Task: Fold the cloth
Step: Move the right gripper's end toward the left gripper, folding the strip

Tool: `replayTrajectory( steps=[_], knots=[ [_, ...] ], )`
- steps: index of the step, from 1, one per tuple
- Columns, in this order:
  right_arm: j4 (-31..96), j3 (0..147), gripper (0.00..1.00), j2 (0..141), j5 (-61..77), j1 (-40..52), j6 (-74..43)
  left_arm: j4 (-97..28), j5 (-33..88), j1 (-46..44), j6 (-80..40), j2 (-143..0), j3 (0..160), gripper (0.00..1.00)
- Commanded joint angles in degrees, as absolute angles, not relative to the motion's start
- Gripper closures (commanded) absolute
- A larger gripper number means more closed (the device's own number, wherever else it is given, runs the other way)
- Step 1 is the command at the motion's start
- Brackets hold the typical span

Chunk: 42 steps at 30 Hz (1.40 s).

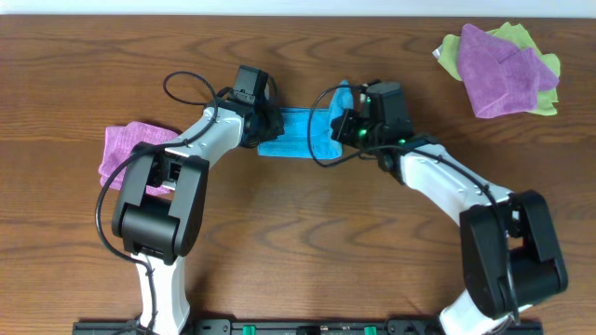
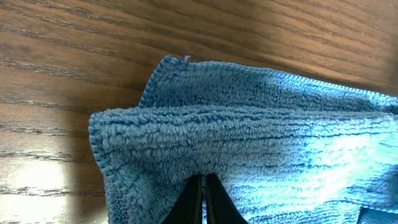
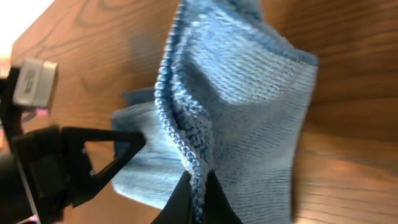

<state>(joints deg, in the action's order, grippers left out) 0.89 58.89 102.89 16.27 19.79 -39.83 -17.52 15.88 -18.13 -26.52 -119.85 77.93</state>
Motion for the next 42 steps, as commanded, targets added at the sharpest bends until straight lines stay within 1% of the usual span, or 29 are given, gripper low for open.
replayTrajectory(
  steps=[1,9,19,29,42],
  knots=[
    [0.6,60.0,0.99,101.8,16.1,22.3,-38.9,-17.5,15.0,-18.1,-25.3,-120.7,79.0,0.94],
    [-0.7,60.2,0.99,101.8,15.9,26.5,-38.9,-17.5,15.8,-18.1,-25.3,-120.6,79.0,0.94],
    [-0.4,62.5,0.99,101.8,14.6,28.3,-38.5,-19.7,16.8,-18.0,-23.4,-120.2,82.4,0.94],
    [-0.4,63.4,0.99,101.8,13.4,29.6,-38.5,-25.1,16.5,-17.8,-21.3,-120.2,86.3,0.95],
    [-0.5,63.4,0.99,101.8,11.5,30.5,-38.5,-34.9,12.9,-14.2,-19.0,-120.2,94.3,0.94]
  ],
)
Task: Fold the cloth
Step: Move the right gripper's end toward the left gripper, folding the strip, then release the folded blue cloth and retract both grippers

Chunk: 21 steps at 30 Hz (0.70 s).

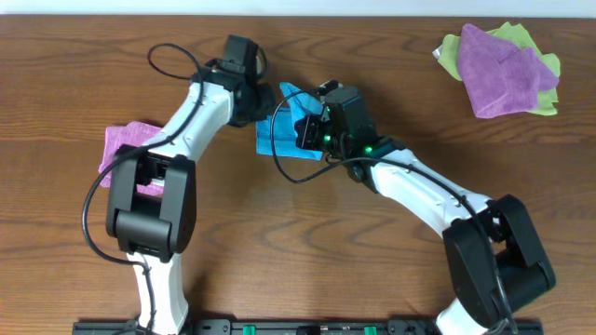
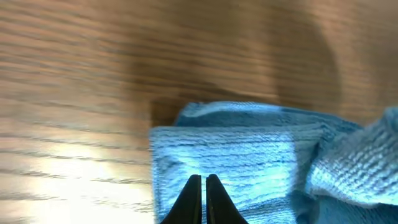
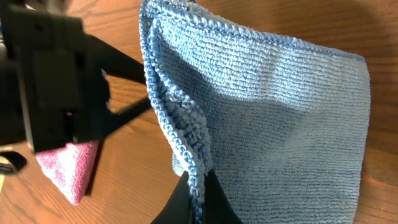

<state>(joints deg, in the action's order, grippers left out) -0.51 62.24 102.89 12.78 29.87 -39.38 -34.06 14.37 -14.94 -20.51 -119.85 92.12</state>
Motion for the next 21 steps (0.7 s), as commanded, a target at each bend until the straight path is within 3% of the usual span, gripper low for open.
replayTrajectory(
  steps=[1,21],
  knots=[
    [-0.5,63.4,0.99,101.9,11.3,30.6,-38.5,-35.4,12.8,-13.9,-19.0,-120.2,94.8,0.94],
    [4.5,75.6,0.99,114.4,10.1,34.9,-37.6,-41.3,10.1,-6.9,-18.0,-114.6,99.9,0.94]
  ],
)
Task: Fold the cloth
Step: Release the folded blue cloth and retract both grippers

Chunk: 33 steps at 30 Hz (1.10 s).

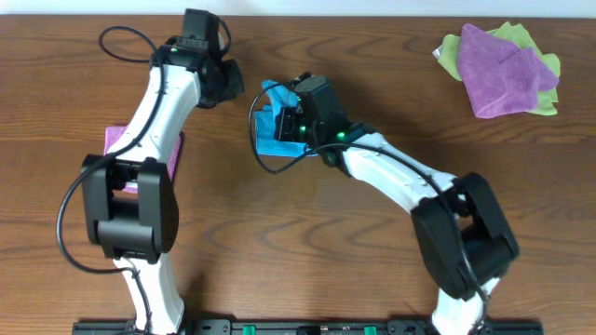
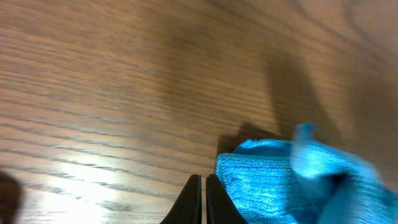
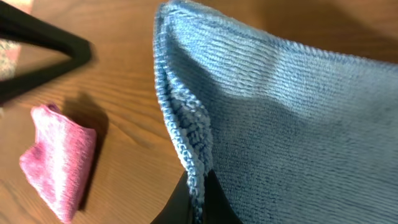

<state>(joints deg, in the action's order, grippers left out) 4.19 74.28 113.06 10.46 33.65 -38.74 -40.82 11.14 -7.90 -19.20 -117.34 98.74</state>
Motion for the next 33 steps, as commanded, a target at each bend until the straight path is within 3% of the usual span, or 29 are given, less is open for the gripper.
replayTrajectory(
  steps=[1,6,8,9,12,16,23,25,27,33],
  knots=[
    [4.6,75.6,0.99,114.6,10.0,35.2,-37.6,-41.4,10.1,-6.6,-18.0,-114.1,99.9,0.94],
    [4.9,75.6,0.97,115.8,9.8,36.4,-37.6,-41.4,10.6,-5.1,-18.0,-111.7,99.9,0.94],
    [4.8,75.6,0.7,116.0,9.8,37.1,-37.6,-41.4,10.6,-4.6,-18.0,-110.7,99.9,0.94],
    [4.7,75.6,0.61,116.0,9.8,37.3,-37.6,-41.4,10.6,-4.4,-18.0,-110.5,99.9,0.94],
    [4.2,75.7,0.49,116.0,9.9,37.8,-37.6,-41.5,10.5,-4.1,-18.0,-110.0,99.9,0.94],
    [3.8,76.5,0.42,116.0,12.3,37.9,-36.9,-41.4,10.6,-4.1,-18.0,-110.0,99.9,0.94],
    [5.6,79.7,0.39,113.4,13.1,36.6,-33.9,-41.8,10.5,-4.1,-18.0,-109.9,99.9,0.91],
    [8.3,80.9,0.27,110.6,12.8,34.9,-29.9,-42.4,10.5,-4.1,-18.0,-109.4,99.9,0.77],
    [11.8,81.4,0.01,107.4,12.1,32.8,-26.5,-42.9,10.5,-4.1,-18.0,-108.7,99.9,0.52],
    [30.5,81.4,0.01,95.0,10.4,22.2,-17.7,-45.7,9.9,-4.1,-18.0,-105.4,99.9,0.2]
  ],
)
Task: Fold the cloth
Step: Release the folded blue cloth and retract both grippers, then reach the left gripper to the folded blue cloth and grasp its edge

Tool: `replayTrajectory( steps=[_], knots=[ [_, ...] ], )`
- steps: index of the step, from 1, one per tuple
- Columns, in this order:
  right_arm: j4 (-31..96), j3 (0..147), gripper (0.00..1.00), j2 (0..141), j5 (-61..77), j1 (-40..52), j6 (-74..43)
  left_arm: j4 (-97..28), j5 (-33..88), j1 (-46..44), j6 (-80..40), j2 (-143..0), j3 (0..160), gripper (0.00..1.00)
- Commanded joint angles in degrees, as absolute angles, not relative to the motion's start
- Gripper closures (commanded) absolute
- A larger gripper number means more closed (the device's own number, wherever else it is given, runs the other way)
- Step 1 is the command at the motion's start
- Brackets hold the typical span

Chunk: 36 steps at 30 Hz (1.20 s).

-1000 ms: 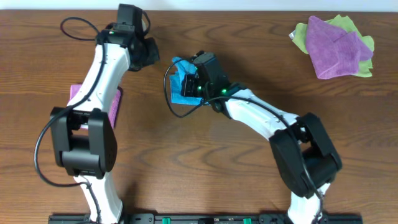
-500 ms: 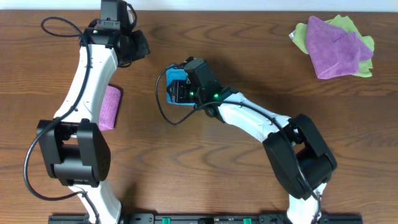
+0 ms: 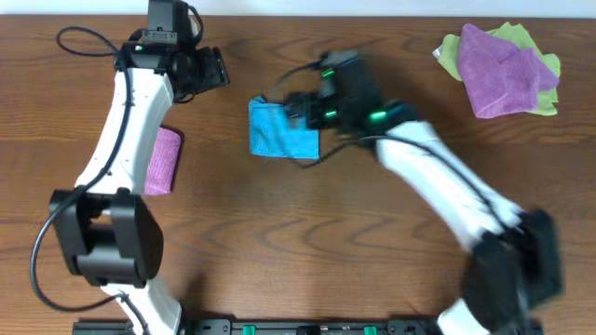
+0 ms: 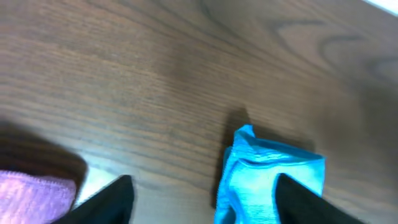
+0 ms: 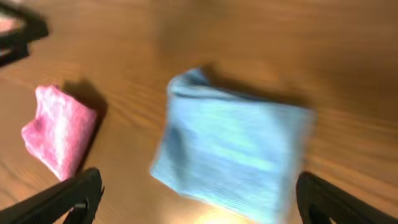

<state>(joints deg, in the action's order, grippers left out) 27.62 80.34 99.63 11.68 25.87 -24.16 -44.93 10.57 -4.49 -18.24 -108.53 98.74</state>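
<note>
The blue cloth (image 3: 282,130) lies folded into a small rectangle on the wooden table, also seen in the left wrist view (image 4: 273,180) and the right wrist view (image 5: 233,149). My left gripper (image 3: 212,73) hangs open well to the cloth's upper left, holding nothing. My right gripper (image 3: 300,104) is open just above the cloth's right edge, blurred by motion, with nothing between its fingers (image 5: 68,199).
A folded pink cloth (image 3: 160,160) lies left of the blue one, partly under my left arm. A pile of purple and green cloths (image 3: 503,58) sits at the table's far right corner.
My right gripper has opened and let go of the blue cloth, which now lies flat and folded. My left gripper has opened and moved farther to the upper left.
Both grippers were shut on the blue cloth's edges, left and right. Then my right gripper carried its edge leftward over the cloth while the left gripper was off the cloth and drawing away. Now the cloth lies folded and both grippers are open.
</note>
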Motion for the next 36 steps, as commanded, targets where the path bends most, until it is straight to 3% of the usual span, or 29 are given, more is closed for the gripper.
replayTrajectory(
  steps=[1,4,15,25,31,36],
  knots=[
    [33.8,81.2,0.01,93.0,9.6,20.2,-16.0,-46.3,9.9,-4.1,-18.0,-105.0,99.9,0.14],
    [41.3,80.1,0.01,87.7,7.0,15.8,-12.6,-48.3,10.2,-4.2,-18.5,-103.9,99.9,0.03],
    [42.6,55.0,0.01,58.3,5.6,9.2,-10.3,-56.8,10.3,-5.8,-21.0,-99.5,99.9,0.05],
    [45.1,37.8,0.01,31.2,2.3,7.0,-17.2,-62.5,10.3,-11.2,-22.4,-96.1,99.5,0.05],
    [47.5,37.6,0.01,28.5,0.2,7.0,-17.6,-65.8,10.3,-11.3,-25.7,-87.7,93.5,0.05],
    [48.3,37.6,0.01,28.5,0.1,7.0,-17.6,-59.4,12.8,-11.3,-31.1,-72.1,76.6,0.05]
  ],
)
